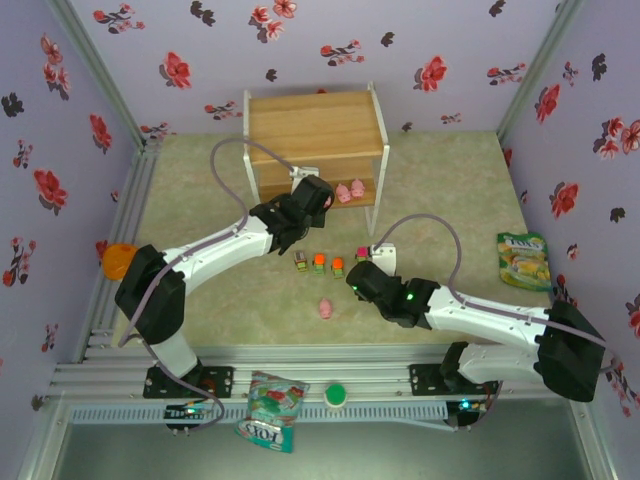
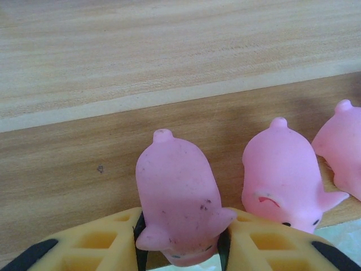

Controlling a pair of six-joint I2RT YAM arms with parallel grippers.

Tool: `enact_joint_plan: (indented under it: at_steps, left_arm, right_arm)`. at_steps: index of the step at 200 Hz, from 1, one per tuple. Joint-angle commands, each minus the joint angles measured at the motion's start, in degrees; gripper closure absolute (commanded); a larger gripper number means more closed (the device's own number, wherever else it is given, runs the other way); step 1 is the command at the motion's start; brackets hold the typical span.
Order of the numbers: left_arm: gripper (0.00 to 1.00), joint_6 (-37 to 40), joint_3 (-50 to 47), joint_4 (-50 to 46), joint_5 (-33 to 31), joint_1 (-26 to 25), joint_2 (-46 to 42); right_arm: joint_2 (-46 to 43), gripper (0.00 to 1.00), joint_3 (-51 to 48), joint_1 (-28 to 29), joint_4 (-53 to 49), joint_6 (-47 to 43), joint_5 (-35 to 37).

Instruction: Place and organize the plastic toys onto the shelf

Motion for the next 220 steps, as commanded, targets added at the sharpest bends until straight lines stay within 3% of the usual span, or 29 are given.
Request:
enact_joint_plan:
  at_steps: [1,220]
  left_arm:
    - [0.60,-0.2,0.3,0.0,-0.8,-0.2,-0.2]
    - [0.54,-0.8,-1.4,0.7,-1.2,-1.3,-3.1]
  right_arm:
    - [-1.2,0.56,-0.8,-0.3,-0.7,1.3,0.7]
    - [-0.6,0.55,-0.1,0.5,-0.4,0.6,0.3]
